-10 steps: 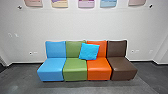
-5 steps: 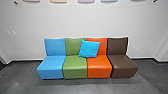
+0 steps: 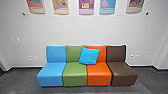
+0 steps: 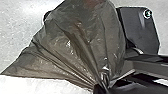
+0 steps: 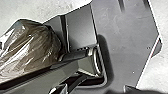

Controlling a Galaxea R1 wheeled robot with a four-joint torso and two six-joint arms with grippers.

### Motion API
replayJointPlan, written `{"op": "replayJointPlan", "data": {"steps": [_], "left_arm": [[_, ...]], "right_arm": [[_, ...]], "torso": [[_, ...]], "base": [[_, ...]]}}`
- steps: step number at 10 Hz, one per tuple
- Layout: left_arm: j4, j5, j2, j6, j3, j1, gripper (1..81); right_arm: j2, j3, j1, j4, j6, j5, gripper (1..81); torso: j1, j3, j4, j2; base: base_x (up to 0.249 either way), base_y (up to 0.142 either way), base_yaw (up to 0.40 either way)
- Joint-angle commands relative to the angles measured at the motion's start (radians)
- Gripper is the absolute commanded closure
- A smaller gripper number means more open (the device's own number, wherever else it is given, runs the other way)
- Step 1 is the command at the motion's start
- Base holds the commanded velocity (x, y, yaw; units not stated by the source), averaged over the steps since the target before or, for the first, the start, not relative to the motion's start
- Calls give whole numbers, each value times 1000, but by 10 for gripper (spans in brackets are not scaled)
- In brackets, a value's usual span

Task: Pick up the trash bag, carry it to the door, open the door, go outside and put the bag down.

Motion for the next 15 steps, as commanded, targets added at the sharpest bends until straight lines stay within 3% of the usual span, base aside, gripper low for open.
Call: {"op": "replayJointPlan", "data": {"steps": [1, 3, 5, 7, 15], "left_arm": [[15, 67, 27, 6, -46, -52, 811], [35, 67, 41, 12, -66, -53, 811], [35, 67, 46, 32, -71, -55, 811], [33, 67, 46, 32, -71, -56, 811], [29, 78, 40, 34, -72, -58, 811]], "right_arm": [[6, 3, 38, -11, -4, -61, 10], [32, -28, 38, -11, -4, -56, 10], [75, -98, 38, -11, -4, -56, 10], [100, -148, 36, -13, -4, -55, 10], [101, -145, 33, -14, -4, -53, 10]], "torso": [[0, -1, 0, 0], [-1, -1, 0, 0], [-1, 0, 0, 0], [-1, 0, 0, 0], [-1, 0, 0, 0]], "base": [[0, 0, 0], [0, 0, 0], [0, 0, 0], [0, 0, 0], [0, 0, 0]]}}
